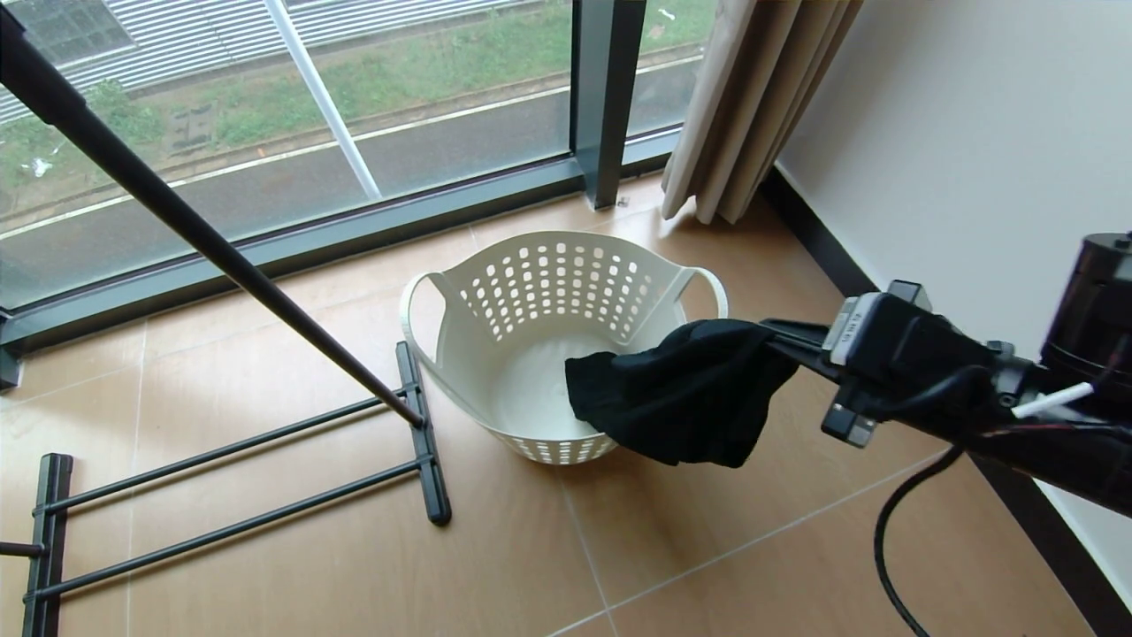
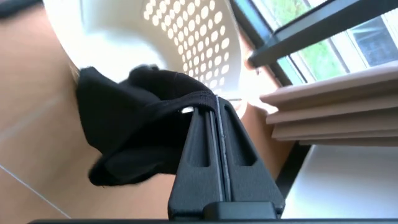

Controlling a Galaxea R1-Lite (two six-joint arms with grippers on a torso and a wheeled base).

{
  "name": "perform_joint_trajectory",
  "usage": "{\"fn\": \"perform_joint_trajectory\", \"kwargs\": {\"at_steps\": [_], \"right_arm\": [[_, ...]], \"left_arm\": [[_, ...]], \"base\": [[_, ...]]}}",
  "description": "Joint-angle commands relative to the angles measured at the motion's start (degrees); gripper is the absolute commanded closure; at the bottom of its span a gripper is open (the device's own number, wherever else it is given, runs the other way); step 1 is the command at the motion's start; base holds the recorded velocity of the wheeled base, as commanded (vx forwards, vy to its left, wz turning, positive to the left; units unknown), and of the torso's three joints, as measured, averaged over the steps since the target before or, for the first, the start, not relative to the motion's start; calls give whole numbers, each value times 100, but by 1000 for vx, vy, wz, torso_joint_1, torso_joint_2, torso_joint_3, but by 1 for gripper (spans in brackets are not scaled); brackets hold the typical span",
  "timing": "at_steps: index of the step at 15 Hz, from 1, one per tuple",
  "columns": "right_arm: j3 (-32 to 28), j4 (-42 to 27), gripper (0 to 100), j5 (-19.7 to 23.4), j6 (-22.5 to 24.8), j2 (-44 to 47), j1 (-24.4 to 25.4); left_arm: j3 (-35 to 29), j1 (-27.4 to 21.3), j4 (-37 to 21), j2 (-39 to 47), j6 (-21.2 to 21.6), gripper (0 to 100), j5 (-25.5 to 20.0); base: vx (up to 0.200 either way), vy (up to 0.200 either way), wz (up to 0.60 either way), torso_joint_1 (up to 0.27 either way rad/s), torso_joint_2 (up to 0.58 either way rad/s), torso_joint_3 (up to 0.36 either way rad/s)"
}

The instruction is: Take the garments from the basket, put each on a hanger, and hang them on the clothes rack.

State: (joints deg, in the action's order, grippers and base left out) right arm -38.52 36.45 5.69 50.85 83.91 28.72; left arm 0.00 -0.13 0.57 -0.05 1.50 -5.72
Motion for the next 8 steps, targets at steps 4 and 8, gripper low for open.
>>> {"fn": "perform_joint_trajectory", "kwargs": {"at_steps": [4,8], "right_arm": [[882,-24,100,-350,-172,-1544,292],[952,-15,100,-367,-198,-1614,459]], "left_arm": [[0,5,4,5,623,0,-52],[0,5,-5,5,246,0,-8]], "base": [[0,0,0,0,0,0],[0,0,0,0,0,0]]}}
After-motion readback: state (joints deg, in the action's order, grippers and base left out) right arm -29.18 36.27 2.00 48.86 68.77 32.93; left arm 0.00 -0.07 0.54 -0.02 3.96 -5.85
